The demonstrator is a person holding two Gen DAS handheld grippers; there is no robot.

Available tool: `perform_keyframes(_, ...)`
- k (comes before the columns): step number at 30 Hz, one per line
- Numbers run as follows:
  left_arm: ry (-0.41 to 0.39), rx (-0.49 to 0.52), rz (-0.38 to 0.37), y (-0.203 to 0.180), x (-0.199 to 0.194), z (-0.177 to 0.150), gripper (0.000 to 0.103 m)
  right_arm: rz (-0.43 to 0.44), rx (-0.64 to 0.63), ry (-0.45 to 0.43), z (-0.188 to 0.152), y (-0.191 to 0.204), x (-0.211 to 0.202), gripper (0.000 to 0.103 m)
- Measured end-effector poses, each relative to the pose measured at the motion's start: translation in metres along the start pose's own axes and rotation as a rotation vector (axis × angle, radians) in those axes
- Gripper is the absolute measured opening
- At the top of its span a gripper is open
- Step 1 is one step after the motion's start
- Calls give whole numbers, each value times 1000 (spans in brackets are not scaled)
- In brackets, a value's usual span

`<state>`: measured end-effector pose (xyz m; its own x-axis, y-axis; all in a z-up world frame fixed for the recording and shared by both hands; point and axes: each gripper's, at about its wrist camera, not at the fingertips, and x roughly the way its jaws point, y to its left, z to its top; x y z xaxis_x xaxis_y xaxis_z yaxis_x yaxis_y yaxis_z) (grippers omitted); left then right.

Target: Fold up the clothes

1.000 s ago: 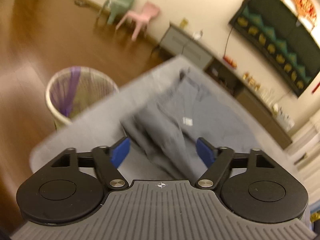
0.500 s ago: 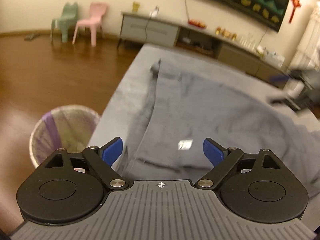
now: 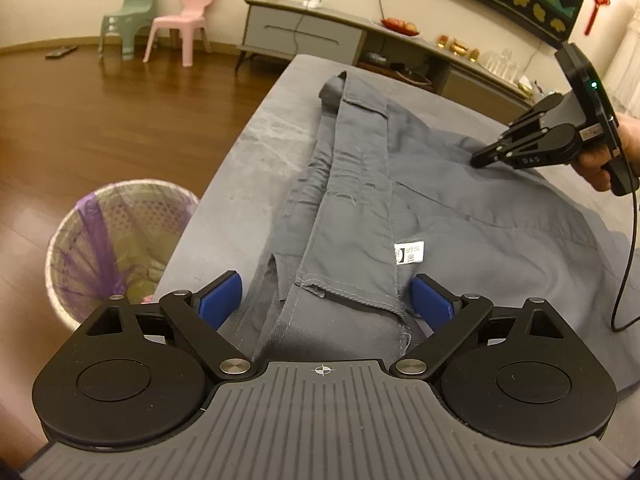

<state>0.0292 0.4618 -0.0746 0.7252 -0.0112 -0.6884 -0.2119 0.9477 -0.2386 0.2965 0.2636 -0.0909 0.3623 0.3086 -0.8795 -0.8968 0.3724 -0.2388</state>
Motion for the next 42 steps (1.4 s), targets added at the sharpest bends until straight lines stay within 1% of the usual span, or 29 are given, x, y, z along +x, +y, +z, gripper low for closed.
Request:
perform_keyframes(1, 0, 5, 1, -1, -2, 3, 79, -21, 0, -2, -1, 3, -4, 1)
perform_keyframes(3, -33, 41, 19, -7, -14, 11, 71, -36, -12, -7, -1, 11, -10, 2)
perform_keyframes(5, -101, 96, 51, -16, -31, 27, 72, -54, -30, -4, -1, 19, -14, 4)
perform_keyframes(6, -119, 114, 49, -19, -36, 36, 75, -59, -35, -2, -2, 22, -16, 5)
perform_keyframes(7, -133, 132, 46, -22, -39, 45, 75, -62, -41, -3, -2, 24, -16, 9)
perform_keyframes(9, -121, 172, 29, -28, -31, 64, 77, -71, -43, -5, 1, 26, -15, 12)
perform_keyframes(11, -78, 207, 23, -33, -9, 81, 77, -77, -42, -10, 5, 22, -8, 14)
perform_keyframes(12, -52, 219, 22, -36, 5, 88, 77, -82, -42, -11, 7, 21, -5, 17)
perform_keyframes(13, -29, 236, 13, -39, 18, 94, 77, -87, -44, -11, 7, 21, -4, 26)
perform_keyframes(14, -6, 253, 6, -43, 31, 99, 76, -94, -47, -14, 7, 21, -4, 32)
perform_keyframes(15, 9, 272, 8, -47, 43, 104, 76, -102, -51, -21, 8, 21, -3, 42)
perform_keyframes(16, 21, 293, 10, -50, 54, 109, 76, -109, -53, -26, 8, 20, -3, 46)
perform_keyframes(22, 45, 344, 37, -66, 118, 131, 76, -106, -36, -22, 8, 15, 9, 45)
perform_keyframes(25, 74, 371, 51, -71, 143, 134, 68, -100, -26, -33, 7, 14, 11, 45)
perform_keyframes(26, 83, 387, 41, -74, 149, 134, 56, -97, -25, -35, 7, 13, 11, 45)
perform_keyframes(27, 88, 404, 31, -77, 152, 133, 36, -93, -24, -35, 7, 12, 11, 44)
perform_keyframes(29, 86, 431, 21, -81, 153, 129, 16, -83, -23, -34, 6, 10, 10, 39)
perform_keyframes(30, 77, 430, -2, -82, 151, 128, 6, -78, -23, -34, 6, 9, 10, 33)
perform_keyframes(31, 66, 427, -26, -81, 149, 127, 3, -71, -22, -33, 5, 9, 10, 26)
perform_keyframes(32, 52, 413, -55, -79, 145, 128, 0, -63, -22, -33, 4, 8, 9, 23)
perform_keyframes(33, 38, 399, -83, -76, 141, 128, 0, -56, -24, -34, 2, 8, 8, 13)
perform_keyframes(34, 24, 386, -109, -74, 138, 128, 0, -50, -30, -44, 1, 8, 5, 8)
perform_keyframes(35, 8, 374, -126, -71, 134, 127, 0, -47, -38, -59, 0, 8, 2, 4)
perform_keyframes(37, -32, 366, -155, -66, 127, 126, 0, -16, -34, -97, 1, 8, -8, 5)
perform_keyframes(38, -54, 371, -168, -66, 123, 124, 0, 2, -31, -124, 3, 7, -13, 7)
perform_keyframes(39, -75, 384, -179, -67, 118, 121, 0, 16, -25, -156, 7, 5, -19, 16)
perform_keyframes(40, -88, 400, -188, -69, 114, 119, 0, 24, -20, -196, 12, 3, -25, 35)
perform_keyframes(41, -99, 424, -203, -72, 109, 117, 0, 32, -24, -229, 18, 2, -29, 48)
perform_keyframes(42, -108, 453, -223, -75, 106, 114, 0, 40, -33, -256, 24, 0, -32, 71)
